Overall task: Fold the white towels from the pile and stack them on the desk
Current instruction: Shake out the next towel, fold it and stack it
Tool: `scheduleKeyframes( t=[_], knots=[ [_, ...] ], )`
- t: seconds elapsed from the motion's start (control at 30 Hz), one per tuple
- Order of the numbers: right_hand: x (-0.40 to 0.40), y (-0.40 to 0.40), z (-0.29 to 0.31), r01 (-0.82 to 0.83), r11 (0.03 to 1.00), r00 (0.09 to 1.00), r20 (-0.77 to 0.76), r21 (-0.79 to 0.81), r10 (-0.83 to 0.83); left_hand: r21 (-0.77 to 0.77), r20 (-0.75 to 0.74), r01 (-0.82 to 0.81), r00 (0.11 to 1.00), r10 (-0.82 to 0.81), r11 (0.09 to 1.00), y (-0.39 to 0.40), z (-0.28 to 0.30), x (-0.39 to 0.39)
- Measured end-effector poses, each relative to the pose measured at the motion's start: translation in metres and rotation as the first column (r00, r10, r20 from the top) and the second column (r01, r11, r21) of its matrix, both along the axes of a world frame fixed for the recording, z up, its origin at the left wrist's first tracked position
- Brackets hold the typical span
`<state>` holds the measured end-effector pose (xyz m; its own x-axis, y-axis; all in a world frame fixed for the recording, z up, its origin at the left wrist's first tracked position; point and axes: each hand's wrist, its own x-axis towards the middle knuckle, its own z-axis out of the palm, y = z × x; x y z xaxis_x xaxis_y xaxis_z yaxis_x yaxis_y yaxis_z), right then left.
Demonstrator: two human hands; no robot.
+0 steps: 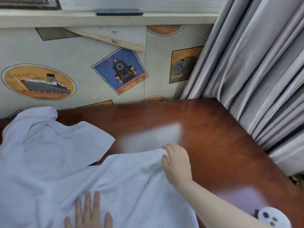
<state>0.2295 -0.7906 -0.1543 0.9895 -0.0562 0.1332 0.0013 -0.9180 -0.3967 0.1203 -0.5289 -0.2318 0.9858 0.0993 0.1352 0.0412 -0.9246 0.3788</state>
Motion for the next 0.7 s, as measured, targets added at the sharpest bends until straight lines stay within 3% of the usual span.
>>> scheduleKeyframes(
  t=[0.1, 0.17, 0.3, 0.47, 0.53, 0.6, 0.63, 0.7],
  knots=[
    [-0.021, 0.033, -0.033, -0.107, 0.988, 0.954, -0.291, -0.114, 0.070, 0.159, -0.064, -0.057, 0.996, 0.068, 0.986, 0.001, -0.011, -0.004],
    [-0.035, 0.032, -0.057, -0.141, 0.978, 0.918, -0.391, -0.154, 0.071, 0.123, -0.143, -0.031, 0.988, 0.049, 0.992, -0.002, -0.006, -0.002],
    [-0.017, 0.015, -0.075, -0.133, 0.983, 0.923, -0.377, -0.130, 0.075, 0.174, -0.123, 0.009, 0.992, 0.012, 0.985, -0.009, -0.001, 0.010],
    [0.063, 0.002, -0.054, -0.136, 0.991, 0.860, -0.498, -0.012, 0.112, 0.249, -0.315, -0.065, 0.938, 0.144, 0.966, -0.026, 0.006, 0.046],
    [0.066, 0.005, -0.044, -0.046, 0.999, 0.891, -0.454, -0.027, 0.029, 0.249, -0.280, -0.124, 0.940, 0.194, 0.961, -0.029, 0.002, 0.050],
    [0.037, 0.019, -0.041, 0.074, 0.997, 0.966, -0.246, -0.027, -0.079, 0.242, -0.256, -0.131, 0.947, 0.194, 0.961, -0.030, 0.003, 0.048],
    [0.006, 0.027, -0.043, 0.086, 0.996, 0.980, -0.181, -0.002, -0.085, 0.238, -0.264, -0.135, 0.944, 0.198, 0.962, -0.029, 0.004, 0.047],
    [-0.068, 0.033, -0.054, 0.011, 0.999, 0.979, -0.203, -0.039, -0.019, 0.227, -0.286, -0.129, 0.939, 0.192, 0.965, -0.027, 0.004, 0.049]
  ],
)
